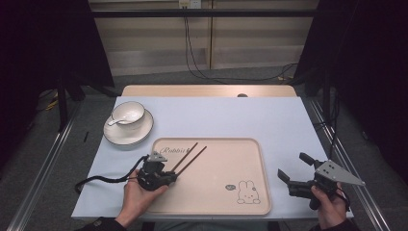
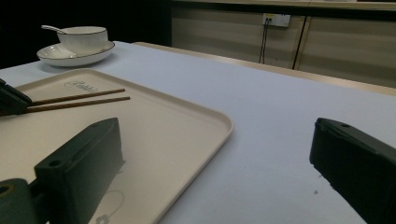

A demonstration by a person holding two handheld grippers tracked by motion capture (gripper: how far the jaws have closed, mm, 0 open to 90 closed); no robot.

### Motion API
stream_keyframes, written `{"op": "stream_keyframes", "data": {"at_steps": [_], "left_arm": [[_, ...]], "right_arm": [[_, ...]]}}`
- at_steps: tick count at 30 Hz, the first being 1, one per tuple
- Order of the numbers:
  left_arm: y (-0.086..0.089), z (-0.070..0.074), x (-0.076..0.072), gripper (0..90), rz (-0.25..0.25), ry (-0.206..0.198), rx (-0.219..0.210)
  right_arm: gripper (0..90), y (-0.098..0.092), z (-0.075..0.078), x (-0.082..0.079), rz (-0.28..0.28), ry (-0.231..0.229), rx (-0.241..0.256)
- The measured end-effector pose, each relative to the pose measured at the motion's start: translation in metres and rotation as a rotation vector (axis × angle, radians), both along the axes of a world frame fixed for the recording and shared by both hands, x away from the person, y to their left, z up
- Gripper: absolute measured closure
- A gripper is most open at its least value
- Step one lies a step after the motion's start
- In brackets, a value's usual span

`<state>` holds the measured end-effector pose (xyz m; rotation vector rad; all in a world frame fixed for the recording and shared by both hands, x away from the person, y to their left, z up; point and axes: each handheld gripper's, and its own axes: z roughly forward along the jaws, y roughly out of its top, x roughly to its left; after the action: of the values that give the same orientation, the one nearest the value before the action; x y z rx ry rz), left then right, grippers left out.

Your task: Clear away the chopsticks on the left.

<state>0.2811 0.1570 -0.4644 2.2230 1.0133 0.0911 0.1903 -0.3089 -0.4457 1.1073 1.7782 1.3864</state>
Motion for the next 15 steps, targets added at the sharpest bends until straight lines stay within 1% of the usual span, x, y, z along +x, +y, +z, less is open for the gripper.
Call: {"op": "stream_keyframes", "data": {"at_steps": [3, 5, 6, 8, 9, 10, 11, 12, 13, 15], "left_arm": [[-0.0005, -0.0005, -0.0006, 76.7, -0.002, 0.001, -0.021], [-0.0003, -0.0003, -0.0009, 73.1, -0.005, -0.007, -0.018], [0.0005, 0.0002, -0.0006, 70.8, -0.016, -0.007, -0.011], [0.0003, 0.0003, -0.0016, 69.3, -0.01, -0.03, -0.024], [0.0009, 0.0013, -0.0017, 68.3, -0.012, -0.037, -0.02], [0.0015, 0.0027, -0.0024, 63.6, -0.021, -0.06, -0.043], [0.0015, 0.0027, -0.0024, 60.6, -0.021, -0.06, -0.043], [0.0021, 0.0037, -0.0027, 60.6, -0.032, -0.067, -0.05], [0.0023, 0.0046, -0.003, 57.3, -0.034, -0.077, -0.06], [0.003, 0.0065, -0.0032, 47.2, -0.056, -0.098, -0.063]], "right_arm": [[2.2, 0.0002, 0.0, -0.0001, -0.001, -0.002, 0.001], [2.2, 0.0002, 0.0001, -0.0002, 0.006, 0.0, 0.004], [2.2, 0.0002, 0.0002, -0.0002, 0.006, 0.002, 0.006], [2.1, 0.0002, 0.0002, -0.0002, 0.006, 0.001, 0.006], [2.1, 0.0001, 0.0002, -0.0001, 0.007, -0.001, 0.004], [2.2, 0.0001, 0.0004, -0.0004, 0.005, -0.001, 0.002], [2.2, 0.0001, 0.0004, -0.0004, 0.005, -0.001, 0.002], [2.2, 0.0002, 0.0005, -0.0005, 0.006, -0.002, 0.003], [2.1, 0.0002, 0.0005, -0.0005, 0.006, -0.002, 0.003], [2.2, 0.0002, 0.0007, -0.0008, 0.011, 0.002, 0.006]]}}
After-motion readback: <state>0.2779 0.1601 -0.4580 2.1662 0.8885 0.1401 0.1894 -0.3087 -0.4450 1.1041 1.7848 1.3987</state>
